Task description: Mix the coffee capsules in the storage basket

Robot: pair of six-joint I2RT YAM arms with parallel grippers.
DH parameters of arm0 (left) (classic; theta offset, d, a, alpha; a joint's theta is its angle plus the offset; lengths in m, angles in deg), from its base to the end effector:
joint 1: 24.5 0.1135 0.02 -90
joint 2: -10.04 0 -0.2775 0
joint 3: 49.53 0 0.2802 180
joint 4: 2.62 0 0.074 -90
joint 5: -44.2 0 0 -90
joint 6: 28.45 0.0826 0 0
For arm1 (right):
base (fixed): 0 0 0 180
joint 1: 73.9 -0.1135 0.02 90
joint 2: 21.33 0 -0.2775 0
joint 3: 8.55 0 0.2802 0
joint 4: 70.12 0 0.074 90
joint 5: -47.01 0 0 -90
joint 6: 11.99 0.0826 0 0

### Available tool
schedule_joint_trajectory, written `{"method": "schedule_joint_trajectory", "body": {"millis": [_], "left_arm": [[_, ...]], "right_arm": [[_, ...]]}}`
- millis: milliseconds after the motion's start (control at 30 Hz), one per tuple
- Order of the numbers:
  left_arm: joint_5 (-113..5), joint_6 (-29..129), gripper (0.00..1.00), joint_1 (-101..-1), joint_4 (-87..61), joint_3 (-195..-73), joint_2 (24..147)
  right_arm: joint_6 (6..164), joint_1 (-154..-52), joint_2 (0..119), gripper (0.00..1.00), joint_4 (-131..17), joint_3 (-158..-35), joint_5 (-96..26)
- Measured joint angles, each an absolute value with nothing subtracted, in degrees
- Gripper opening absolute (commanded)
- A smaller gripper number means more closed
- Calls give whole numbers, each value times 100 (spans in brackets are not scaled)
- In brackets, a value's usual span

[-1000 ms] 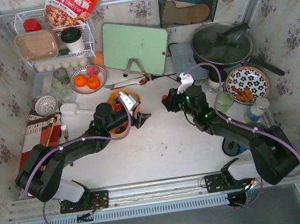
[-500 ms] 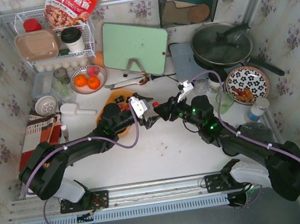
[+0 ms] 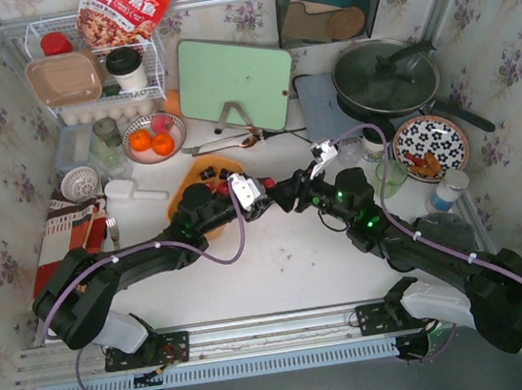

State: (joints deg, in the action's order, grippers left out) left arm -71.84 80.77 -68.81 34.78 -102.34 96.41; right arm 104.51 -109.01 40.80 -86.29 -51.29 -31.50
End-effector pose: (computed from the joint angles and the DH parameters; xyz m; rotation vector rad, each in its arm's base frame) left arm 0.2493 -0.2941 0.2455 1.1087 1.0837 -0.6893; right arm 0.2435 0.1913 0.2571 -0.2908 1.6946 0.9765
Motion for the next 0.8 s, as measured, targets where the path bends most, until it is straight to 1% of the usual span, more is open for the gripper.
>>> {"method": "schedule_joint_trajectory", "body": {"millis": [167,333,500,600,800], "left_arm": [[-6885,8077,30,-6897,3425,-10092,9477],[-6443,8068,29,-6833,3183,-9968,9263],[-5853,7773,30,-6523,2785,-9968,9195],[-5407,7489,32,-6291,2334,-10068,9201],[-4570,6842,33,-5830,1051,-10875,9547]], "right_arm": [[10436,-10910,4124,64,-8539,-5201,-3135],[10294,-10908,4113,71,-8137,-5393,-3375],[10141,-10904,3988,72,-7807,-5629,-3832],[10023,-10904,3973,71,-7529,-5765,-4311],[9878,-10901,4198,71,-6917,-5883,-5462]]}}
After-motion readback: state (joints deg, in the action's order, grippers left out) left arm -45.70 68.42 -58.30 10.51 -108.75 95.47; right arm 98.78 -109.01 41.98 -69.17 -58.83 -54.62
